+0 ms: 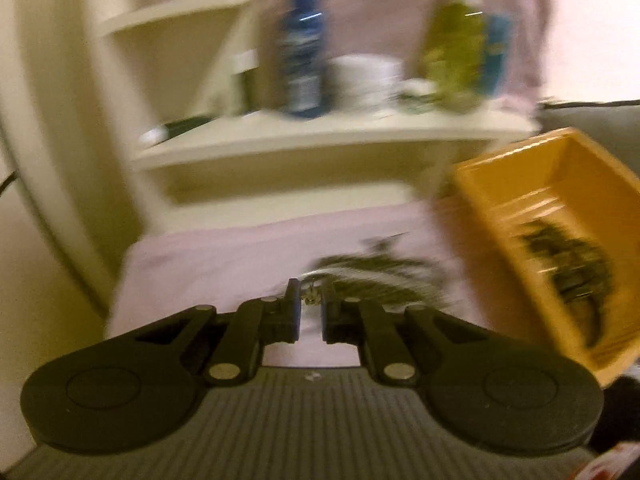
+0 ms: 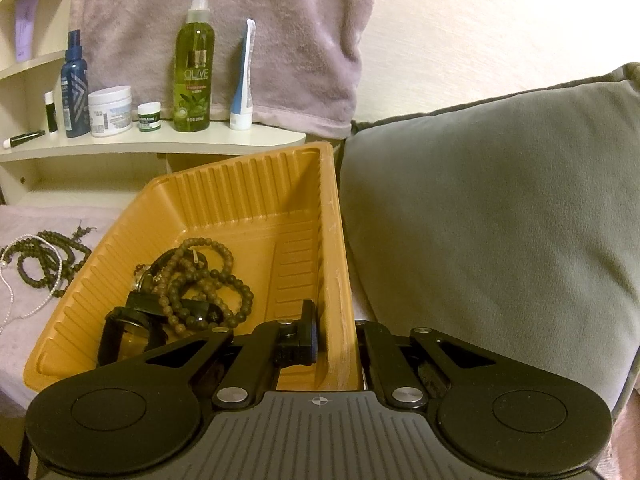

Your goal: Organize jewelry

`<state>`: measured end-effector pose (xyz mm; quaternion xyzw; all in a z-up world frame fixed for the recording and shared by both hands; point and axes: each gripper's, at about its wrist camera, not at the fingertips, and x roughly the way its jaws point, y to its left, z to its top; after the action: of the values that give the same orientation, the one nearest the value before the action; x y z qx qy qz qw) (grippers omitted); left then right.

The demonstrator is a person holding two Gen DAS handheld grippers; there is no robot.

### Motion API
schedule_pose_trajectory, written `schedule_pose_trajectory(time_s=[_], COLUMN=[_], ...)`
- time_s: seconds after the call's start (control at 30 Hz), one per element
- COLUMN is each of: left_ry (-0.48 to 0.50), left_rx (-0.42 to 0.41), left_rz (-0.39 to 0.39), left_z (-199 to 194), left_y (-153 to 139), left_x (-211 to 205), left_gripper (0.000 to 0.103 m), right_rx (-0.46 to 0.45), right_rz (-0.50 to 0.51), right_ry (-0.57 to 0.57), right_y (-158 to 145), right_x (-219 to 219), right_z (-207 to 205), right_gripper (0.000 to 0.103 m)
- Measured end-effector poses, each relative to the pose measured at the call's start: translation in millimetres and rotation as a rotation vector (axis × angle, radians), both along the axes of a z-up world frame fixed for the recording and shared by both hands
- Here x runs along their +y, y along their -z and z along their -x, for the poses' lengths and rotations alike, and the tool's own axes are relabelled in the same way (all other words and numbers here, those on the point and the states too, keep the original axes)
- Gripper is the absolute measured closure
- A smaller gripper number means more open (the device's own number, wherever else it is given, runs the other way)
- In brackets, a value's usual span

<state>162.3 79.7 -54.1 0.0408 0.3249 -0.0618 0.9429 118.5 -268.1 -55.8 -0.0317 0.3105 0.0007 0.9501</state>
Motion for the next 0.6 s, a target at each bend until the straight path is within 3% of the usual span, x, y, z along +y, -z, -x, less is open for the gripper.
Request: schedule_pose_trajectory(time_s=[0.2, 0.33, 0.6], left_ry=[0.185, 0.295, 0.372], left_rx=[-0.027, -0.017, 0.031], left_rz=[0.068, 0.070, 0.066], left_z=[4.5, 8.7, 16.4], left_y=[-16.9, -16.3, -2.8], left_x=[-75.9, -117.1, -150.1], left_gripper=[0.095, 0.095, 0.095], right_rx=[-0.005, -0.009, -0.013], right_rz=[-0.008, -0.016, -0.024], right_ry=[0.000, 0.002, 0.002], right_y=[-0.9, -1.0, -0.9], right_x=[-0.3, -0.8, -1.6], right_z=[0.6, 1.4, 2.9], right_gripper=[0.099, 0.099, 0.099])
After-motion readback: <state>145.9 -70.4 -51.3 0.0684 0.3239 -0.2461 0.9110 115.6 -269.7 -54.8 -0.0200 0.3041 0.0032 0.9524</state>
